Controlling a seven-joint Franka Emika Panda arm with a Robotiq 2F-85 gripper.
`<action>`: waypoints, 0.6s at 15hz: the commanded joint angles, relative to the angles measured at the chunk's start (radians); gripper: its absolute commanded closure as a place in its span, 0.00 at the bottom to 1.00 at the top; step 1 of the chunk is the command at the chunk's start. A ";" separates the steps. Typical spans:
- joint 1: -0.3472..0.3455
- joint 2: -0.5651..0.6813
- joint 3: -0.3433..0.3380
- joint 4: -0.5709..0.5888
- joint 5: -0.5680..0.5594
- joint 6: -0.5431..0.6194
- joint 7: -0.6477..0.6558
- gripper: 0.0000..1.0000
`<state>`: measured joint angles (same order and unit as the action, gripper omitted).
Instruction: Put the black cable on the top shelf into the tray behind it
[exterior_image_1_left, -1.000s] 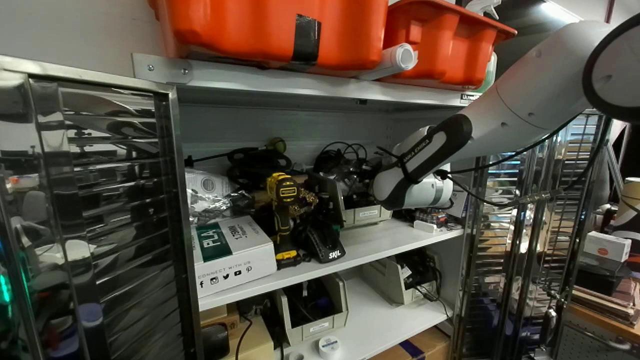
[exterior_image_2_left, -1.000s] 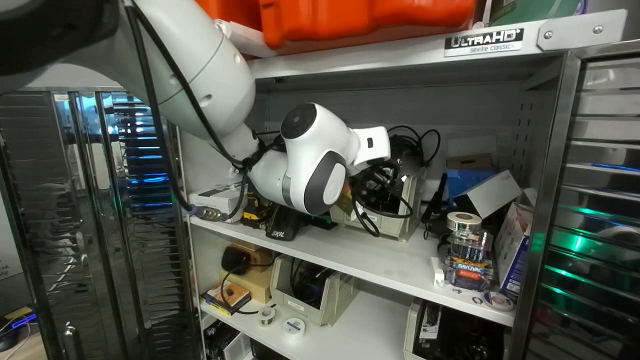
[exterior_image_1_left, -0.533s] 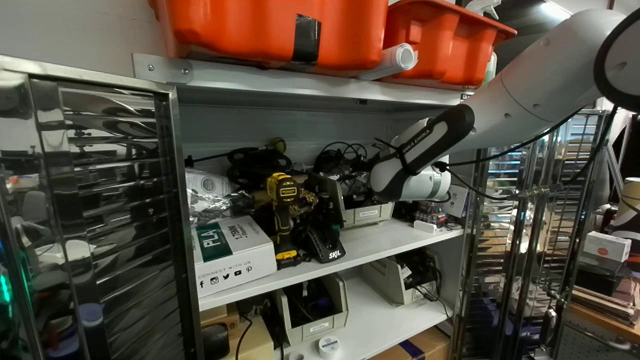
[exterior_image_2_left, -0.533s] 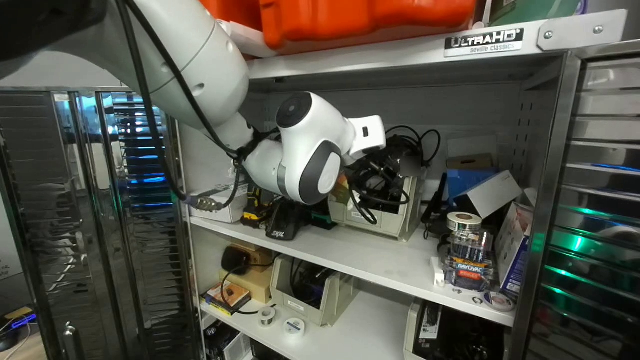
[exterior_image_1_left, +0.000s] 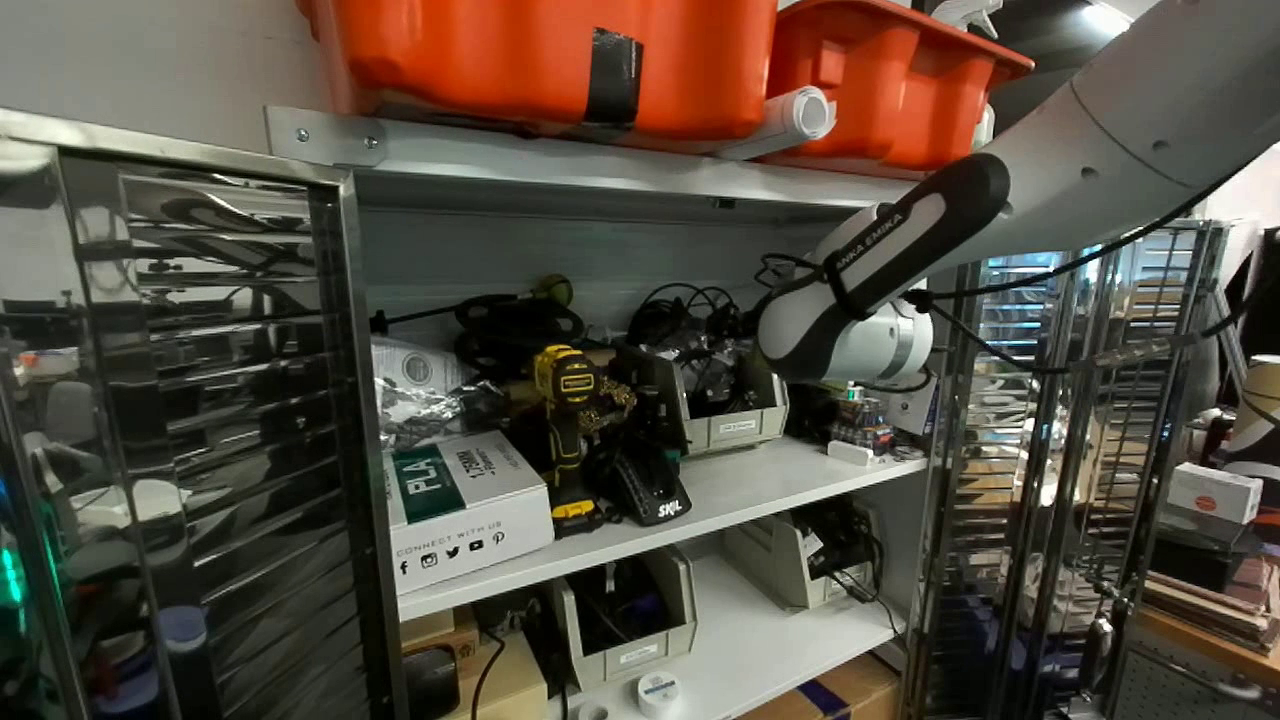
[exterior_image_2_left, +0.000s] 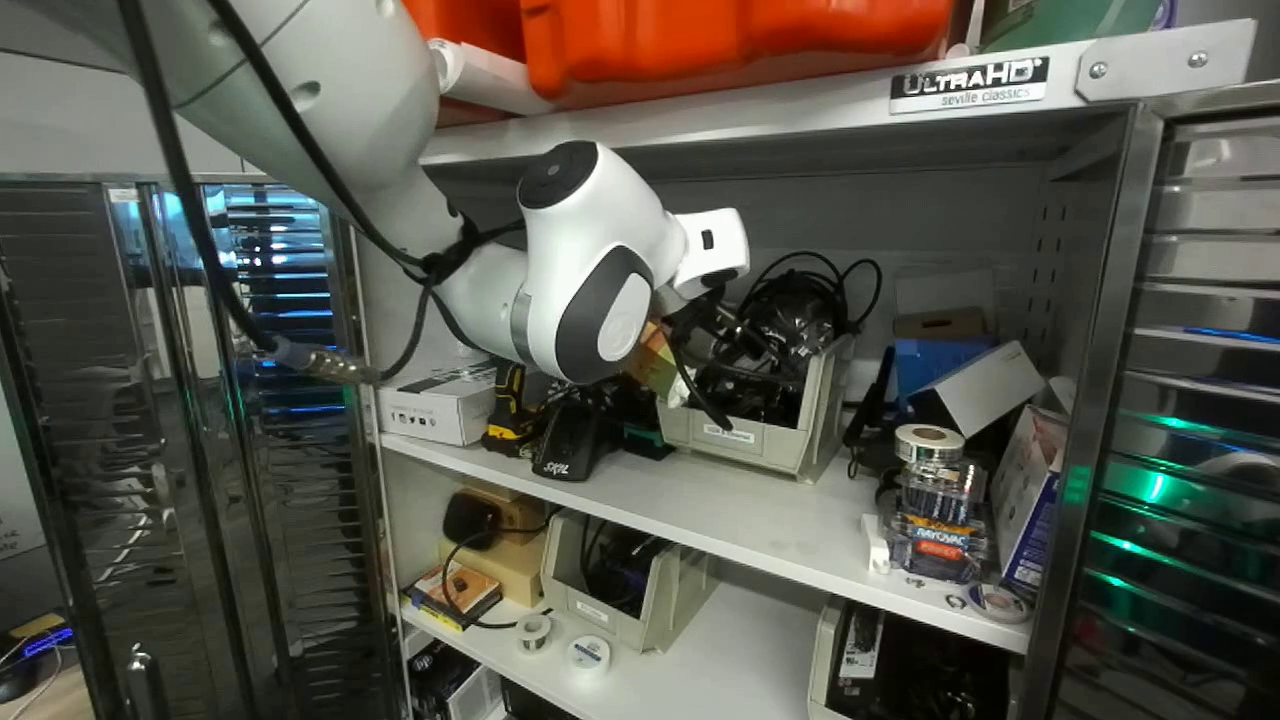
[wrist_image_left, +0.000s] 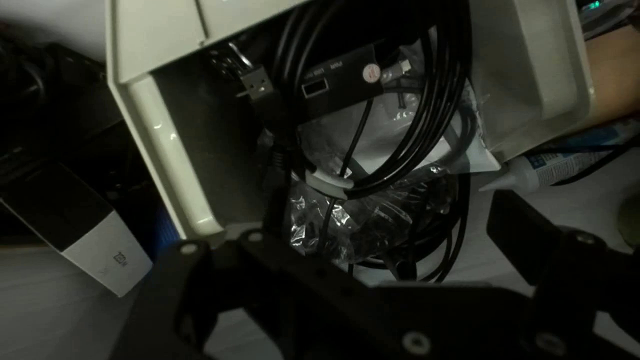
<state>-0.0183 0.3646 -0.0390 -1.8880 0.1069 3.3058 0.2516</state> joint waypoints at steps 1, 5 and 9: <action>-0.104 -0.137 0.111 -0.182 -0.041 0.032 -0.032 0.00; -0.279 -0.249 0.293 -0.348 -0.099 0.018 -0.021 0.00; -0.428 -0.352 0.466 -0.511 -0.134 -0.055 -0.012 0.00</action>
<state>-0.3422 0.1251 0.3083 -2.2625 -0.0051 3.3008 0.2361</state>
